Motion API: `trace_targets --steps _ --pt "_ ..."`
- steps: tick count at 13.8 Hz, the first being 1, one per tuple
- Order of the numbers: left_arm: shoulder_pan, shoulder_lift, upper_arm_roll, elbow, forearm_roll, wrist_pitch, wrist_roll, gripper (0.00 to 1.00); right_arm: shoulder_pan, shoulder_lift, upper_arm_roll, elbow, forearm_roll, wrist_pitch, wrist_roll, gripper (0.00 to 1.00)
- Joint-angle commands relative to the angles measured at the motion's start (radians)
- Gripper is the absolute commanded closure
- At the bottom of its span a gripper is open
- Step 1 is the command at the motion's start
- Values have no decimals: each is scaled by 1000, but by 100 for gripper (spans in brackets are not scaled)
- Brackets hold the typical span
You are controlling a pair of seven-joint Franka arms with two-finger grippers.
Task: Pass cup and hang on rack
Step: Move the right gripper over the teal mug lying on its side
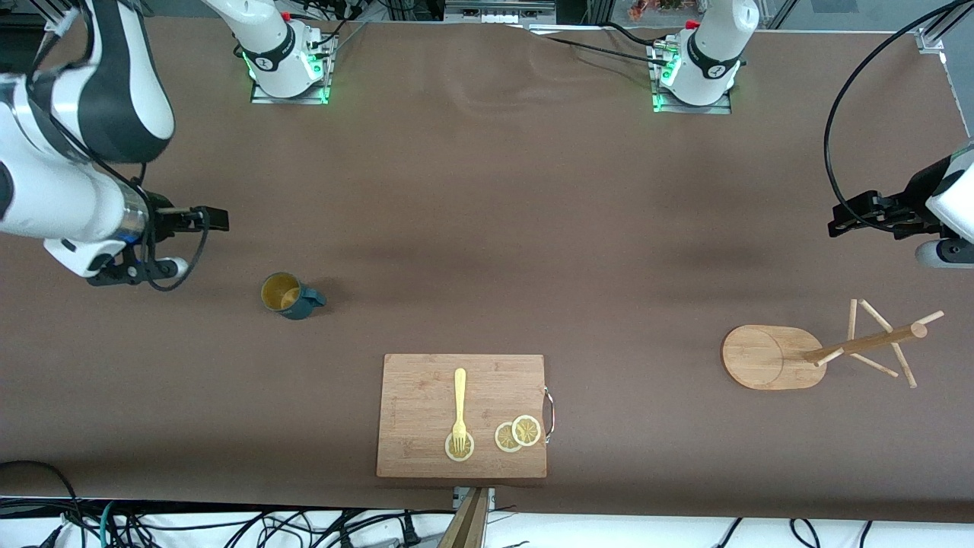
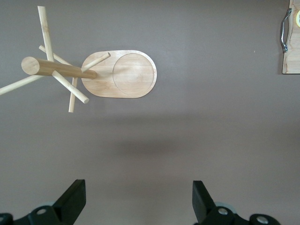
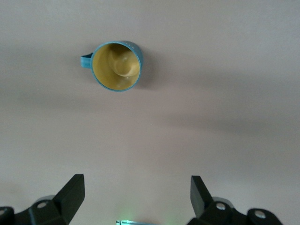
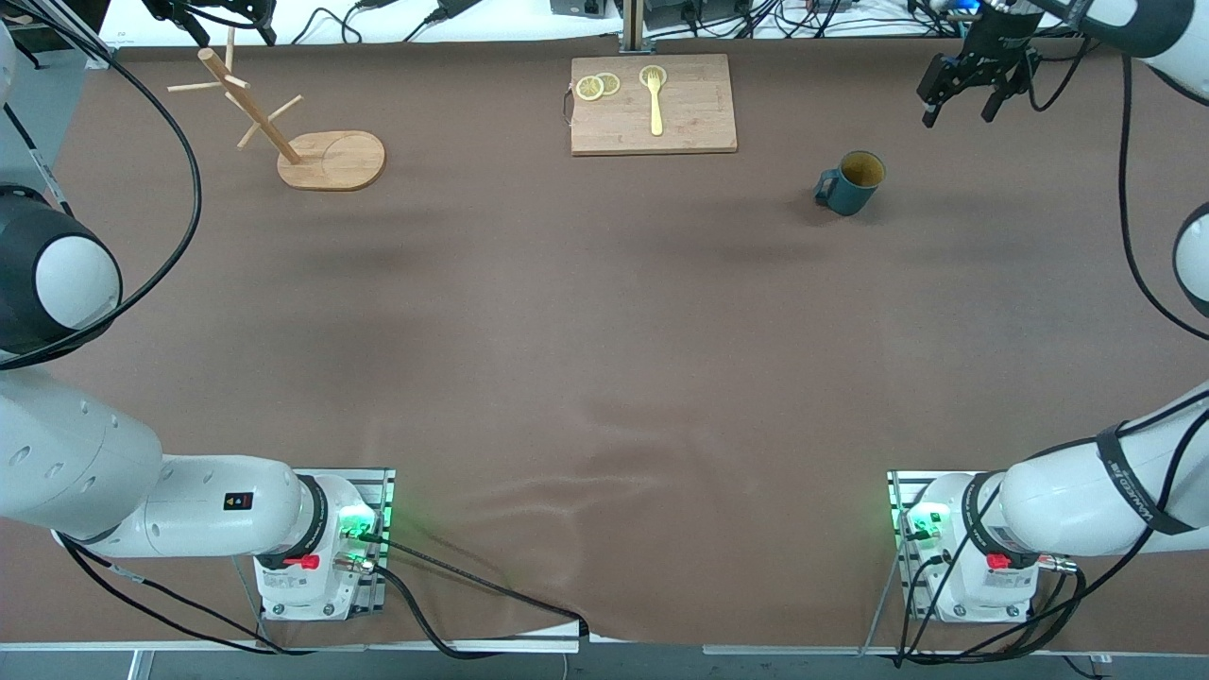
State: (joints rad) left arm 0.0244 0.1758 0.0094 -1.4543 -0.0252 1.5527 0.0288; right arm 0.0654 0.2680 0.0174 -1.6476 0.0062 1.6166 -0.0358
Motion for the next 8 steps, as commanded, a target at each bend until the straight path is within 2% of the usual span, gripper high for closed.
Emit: trace_targets --steps 1,4,8 --pt "5 14 0 38 -19 -23 -3 0 -15 61 9 20 20 53 -38 0" --pt "5 14 0 38 -19 -23 -3 0 -18 73 4 -96 20 247 -79 0" --pt "5 14 0 37 -19 -23 -3 0 1 143 4 -101 21 362 -67 0"
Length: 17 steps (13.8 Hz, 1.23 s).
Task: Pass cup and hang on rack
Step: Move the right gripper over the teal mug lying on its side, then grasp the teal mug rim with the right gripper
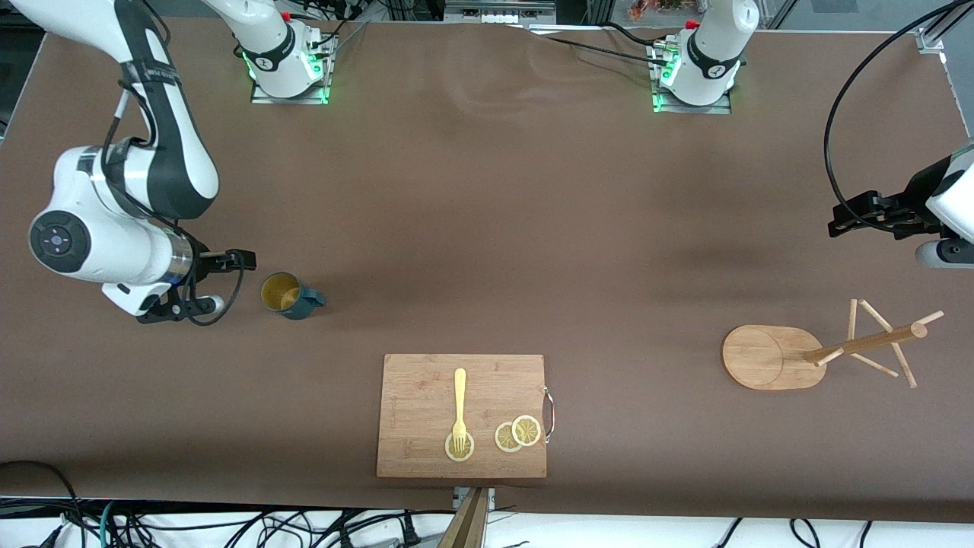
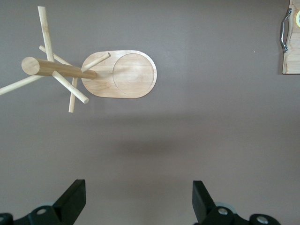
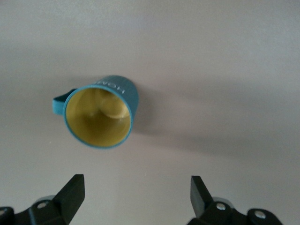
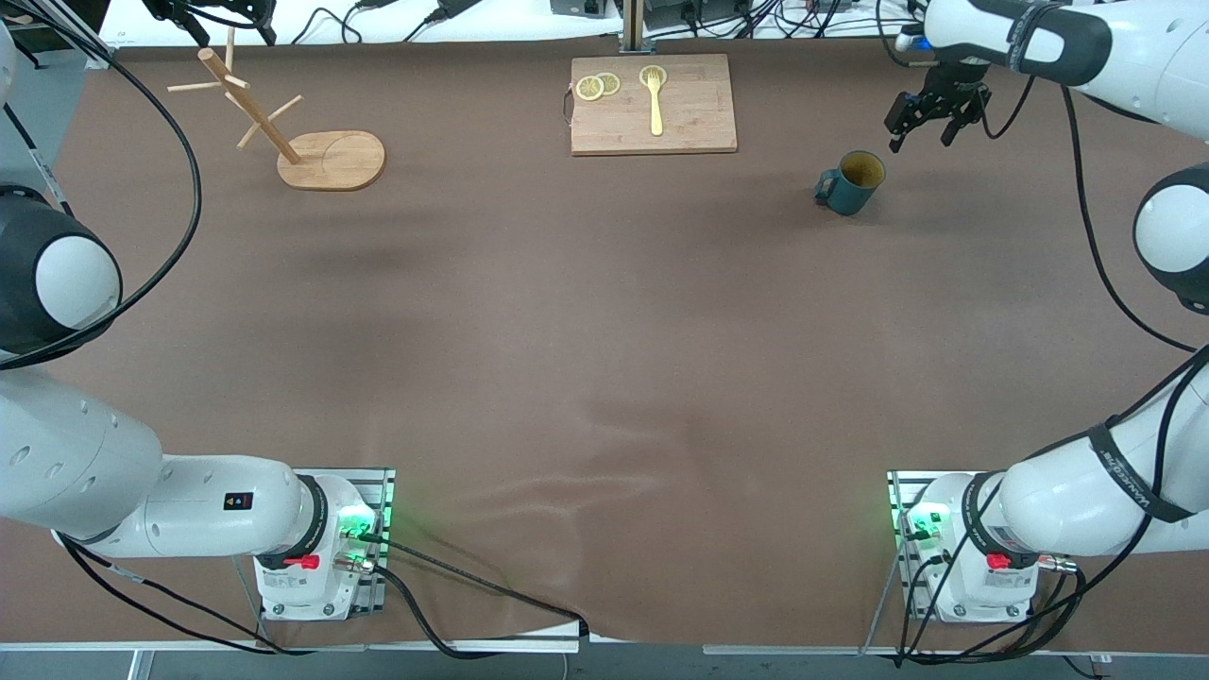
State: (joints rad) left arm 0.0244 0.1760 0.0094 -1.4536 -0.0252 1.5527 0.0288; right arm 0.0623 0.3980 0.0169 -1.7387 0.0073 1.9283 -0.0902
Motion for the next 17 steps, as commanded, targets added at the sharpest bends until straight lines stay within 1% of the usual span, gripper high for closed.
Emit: trace_targets --steps 1,4,8,9,10,12,16,17 --pt "5 14 0 36 -19 -23 -1 0 7 33 6 -10 20 79 -13 0" --pt "5 14 0 36 -19 -23 -3 0 10 81 6 -16 19 147 -13 0" --pt "5 14 0 38 -19 -23 -1 0 14 113 6 -18 20 184 -10 2" --pt "5 14 0 36 -19 -23 -1 0 14 123 6 -19 20 196 -8 3" --pt "5 14 1 36 -19 -23 -1 0 14 128 6 -28 20 208 -8 6" --pt "5 14 1 38 -19 -23 -1 0 14 128 8 -48 22 227 -8 18" --pt "5 14 1 38 -19 -23 -1 0 14 128 12 -56 23 225 21 46" --pt "5 14 1 36 -19 -23 -1 0 20 127 14 -59 25 227 32 52"
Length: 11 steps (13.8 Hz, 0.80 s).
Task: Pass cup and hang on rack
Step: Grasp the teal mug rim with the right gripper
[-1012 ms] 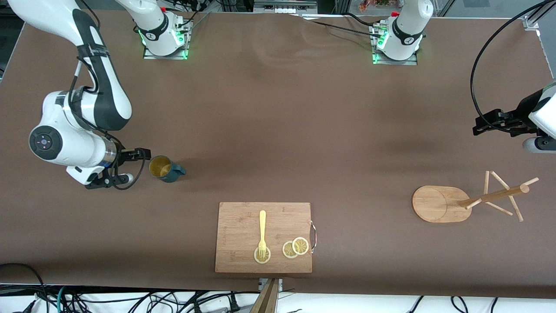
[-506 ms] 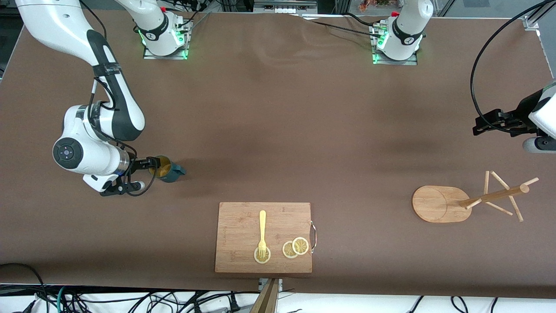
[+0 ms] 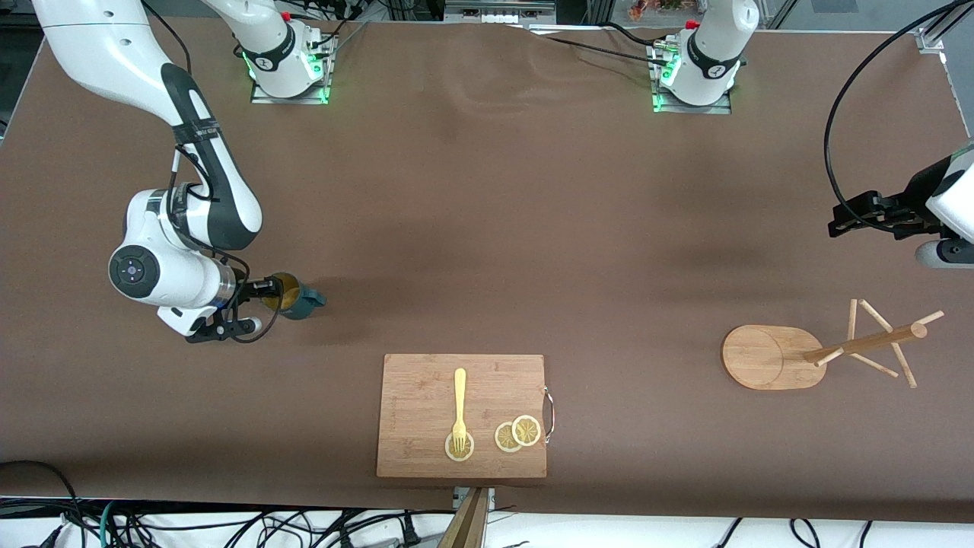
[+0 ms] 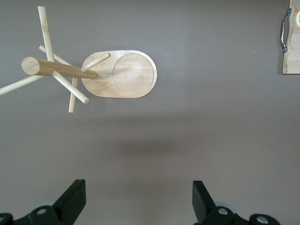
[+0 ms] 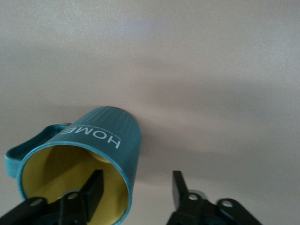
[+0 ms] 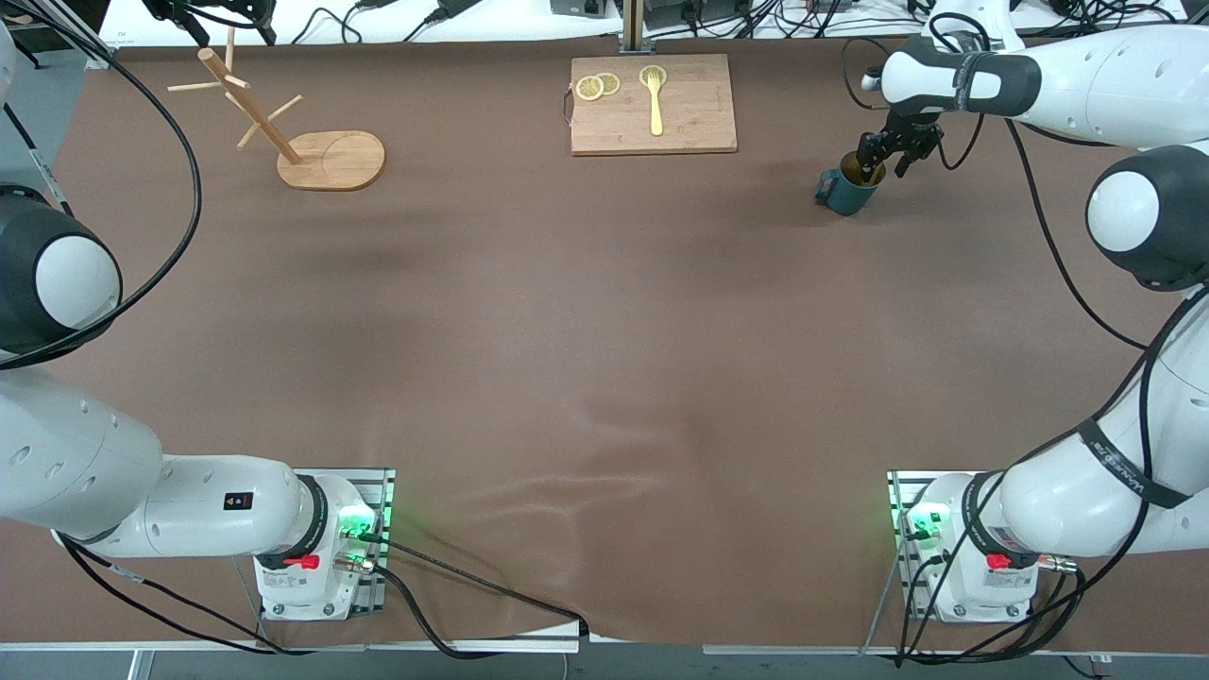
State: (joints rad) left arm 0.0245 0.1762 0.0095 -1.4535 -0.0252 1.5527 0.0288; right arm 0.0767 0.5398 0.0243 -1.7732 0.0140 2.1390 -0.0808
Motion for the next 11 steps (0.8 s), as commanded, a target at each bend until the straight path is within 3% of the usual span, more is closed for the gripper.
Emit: trace_targets --steps 1,4,11 --pt "5 14 1 36 -19 -23 -1 0 8 -15 6 -26 18 15 27 57" --pt "5 14 1 36 -19 -23 -1 0 8 -17 6 -29 18 15 41 63" --pt "5 14 1 36 -19 -23 -1 0 9 -23 19 -29 18 10 41 89"
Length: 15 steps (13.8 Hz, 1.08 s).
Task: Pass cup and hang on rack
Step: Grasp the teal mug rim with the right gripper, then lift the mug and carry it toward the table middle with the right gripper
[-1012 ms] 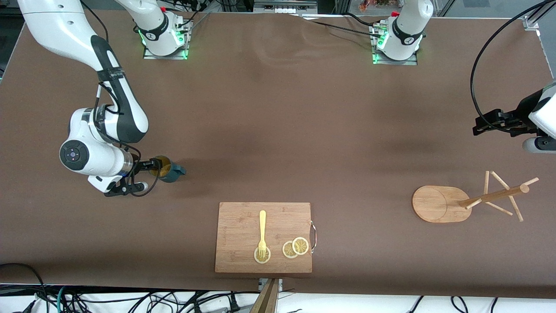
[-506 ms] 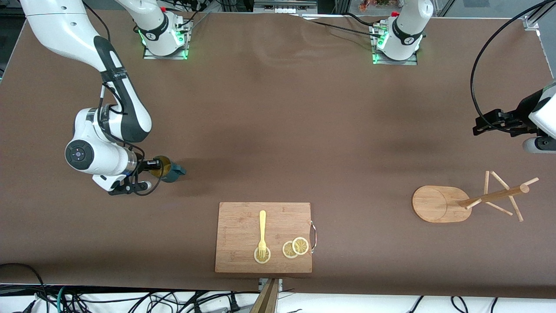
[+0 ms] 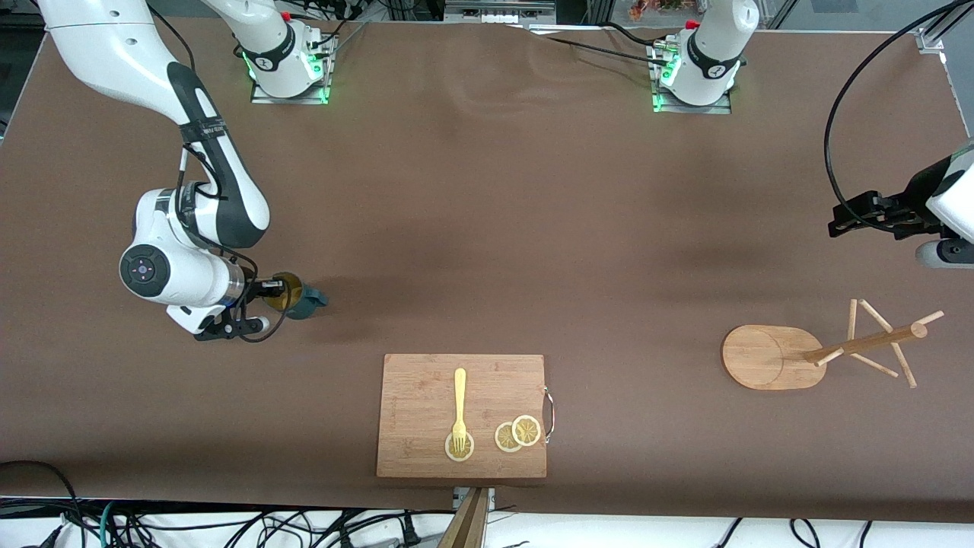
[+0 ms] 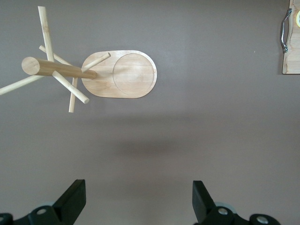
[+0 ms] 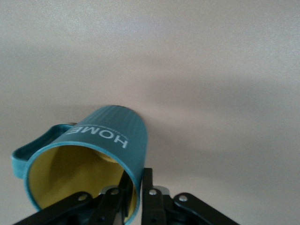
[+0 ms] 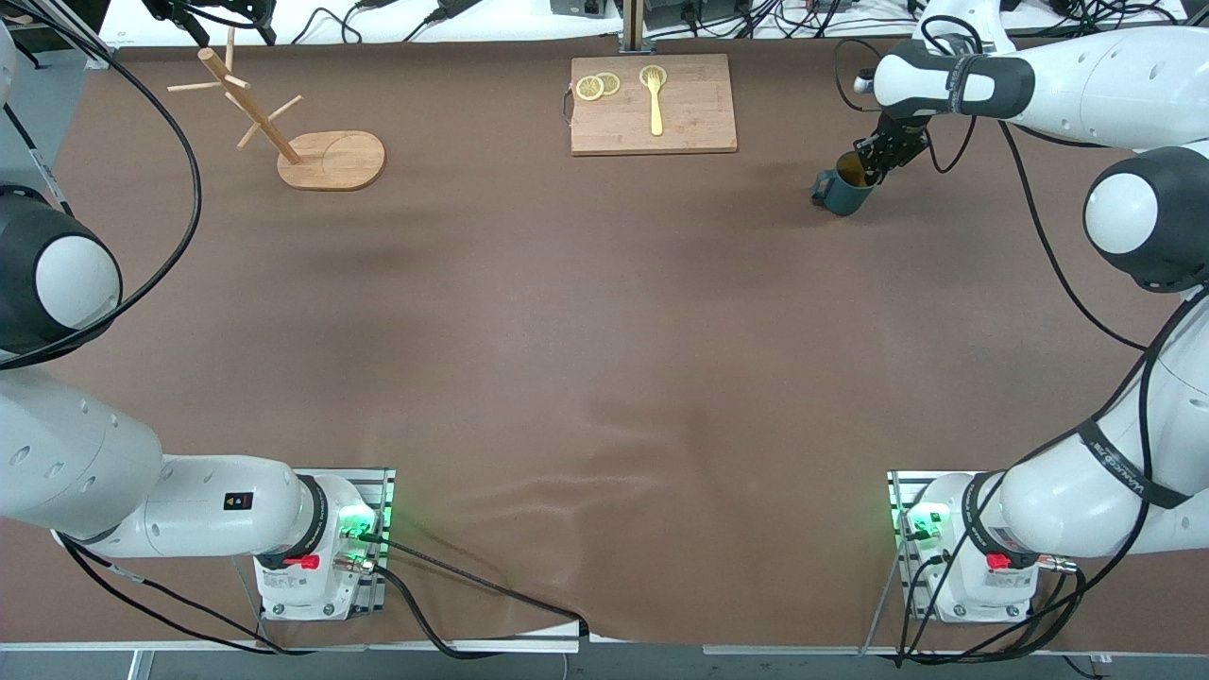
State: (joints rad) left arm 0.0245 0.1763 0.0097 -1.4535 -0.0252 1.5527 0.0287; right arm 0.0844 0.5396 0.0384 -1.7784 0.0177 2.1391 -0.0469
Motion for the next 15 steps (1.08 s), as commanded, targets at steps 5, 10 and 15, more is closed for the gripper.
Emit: trace_targets --steps 5,10,15 --pt "3 14 1 38 -19 -23 -3 0 1 -46 37 -21 14 -10 9 100" --pt "3 22 1 38 -21 -23 -1 0 6 -70 164 17 11 -61 204 100" --pt "-1 23 -2 38 -21 -22 0 0 170 -38 224 143 7 -91 438 100"
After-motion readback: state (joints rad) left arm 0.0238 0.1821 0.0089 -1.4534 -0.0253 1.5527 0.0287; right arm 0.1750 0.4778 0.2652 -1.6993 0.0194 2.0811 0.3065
